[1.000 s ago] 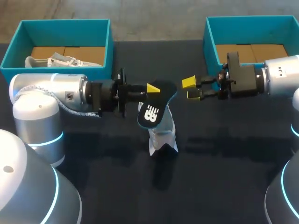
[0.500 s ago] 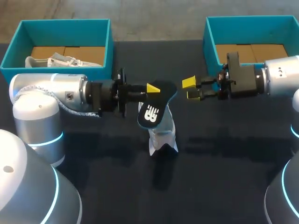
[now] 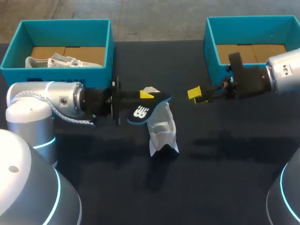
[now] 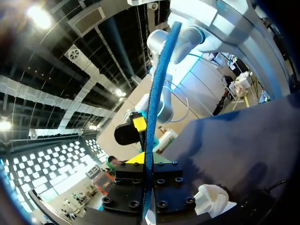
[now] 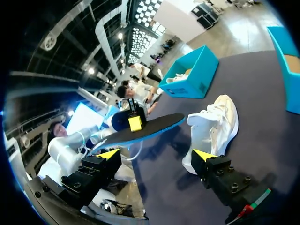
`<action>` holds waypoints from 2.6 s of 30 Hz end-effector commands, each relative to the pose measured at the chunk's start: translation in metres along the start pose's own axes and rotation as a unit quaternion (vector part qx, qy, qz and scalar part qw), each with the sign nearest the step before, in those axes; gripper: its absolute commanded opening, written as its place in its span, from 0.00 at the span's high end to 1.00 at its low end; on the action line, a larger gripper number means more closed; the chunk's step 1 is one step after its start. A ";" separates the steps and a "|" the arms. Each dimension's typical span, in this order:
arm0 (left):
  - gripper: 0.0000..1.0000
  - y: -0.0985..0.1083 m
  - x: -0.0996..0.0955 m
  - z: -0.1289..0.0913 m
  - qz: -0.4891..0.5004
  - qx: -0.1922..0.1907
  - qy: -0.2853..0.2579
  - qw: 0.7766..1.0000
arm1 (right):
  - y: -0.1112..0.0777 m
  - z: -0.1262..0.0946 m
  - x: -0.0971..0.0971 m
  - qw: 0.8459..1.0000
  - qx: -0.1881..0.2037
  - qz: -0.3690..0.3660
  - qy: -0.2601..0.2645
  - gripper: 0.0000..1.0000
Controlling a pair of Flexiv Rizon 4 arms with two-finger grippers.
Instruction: Take the shoe out of the shoebox, open the shoe tongue, remove and reinsert the insole, then place the shoe into the shoebox
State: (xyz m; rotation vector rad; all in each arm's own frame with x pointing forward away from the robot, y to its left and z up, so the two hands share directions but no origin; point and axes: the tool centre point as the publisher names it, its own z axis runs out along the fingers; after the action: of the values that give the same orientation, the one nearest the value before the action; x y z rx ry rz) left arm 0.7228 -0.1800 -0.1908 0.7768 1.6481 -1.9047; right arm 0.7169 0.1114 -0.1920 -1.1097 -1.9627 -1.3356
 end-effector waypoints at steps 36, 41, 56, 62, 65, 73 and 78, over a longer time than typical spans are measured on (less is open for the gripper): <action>1.00 -0.002 0.059 -0.028 -0.059 -0.022 -0.035 0.997 | -0.085 0.010 -0.038 0.996 0.043 -0.070 -0.037 0.00; 1.00 -0.002 0.059 -0.028 -0.059 -0.022 -0.035 0.997 | -0.085 0.010 -0.038 0.996 0.043 -0.070 -0.037 0.00; 1.00 -0.002 0.059 -0.028 -0.059 -0.022 -0.035 0.997 | -0.085 0.010 -0.038 0.996 0.043 -0.070 -0.037 0.00; 1.00 -0.002 0.059 -0.028 -0.059 -0.022 -0.035 0.997 | -0.085 0.010 -0.038 0.996 0.043 -0.070 -0.037 0.00; 1.00 -0.002 0.059 -0.028 -0.059 -0.022 -0.035 0.997 | -0.085 0.010 -0.038 0.996 0.043 -0.070 -0.037 0.00; 1.00 -0.002 0.059 -0.028 -0.059 -0.022 -0.035 0.997 | -0.083 0.008 -0.041 0.995 0.049 -0.074 -0.047 0.00; 1.00 0.007 0.055 -0.022 -0.080 -0.013 -0.037 0.996 | -0.074 0.003 -0.052 0.983 0.061 -0.144 -0.101 0.00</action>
State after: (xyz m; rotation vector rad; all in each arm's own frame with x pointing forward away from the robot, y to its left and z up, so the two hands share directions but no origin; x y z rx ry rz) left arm 0.6854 -0.1536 -0.2330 0.5736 1.7315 -1.9782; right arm 0.6800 0.0809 -0.2761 -0.9730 -2.3224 -1.2839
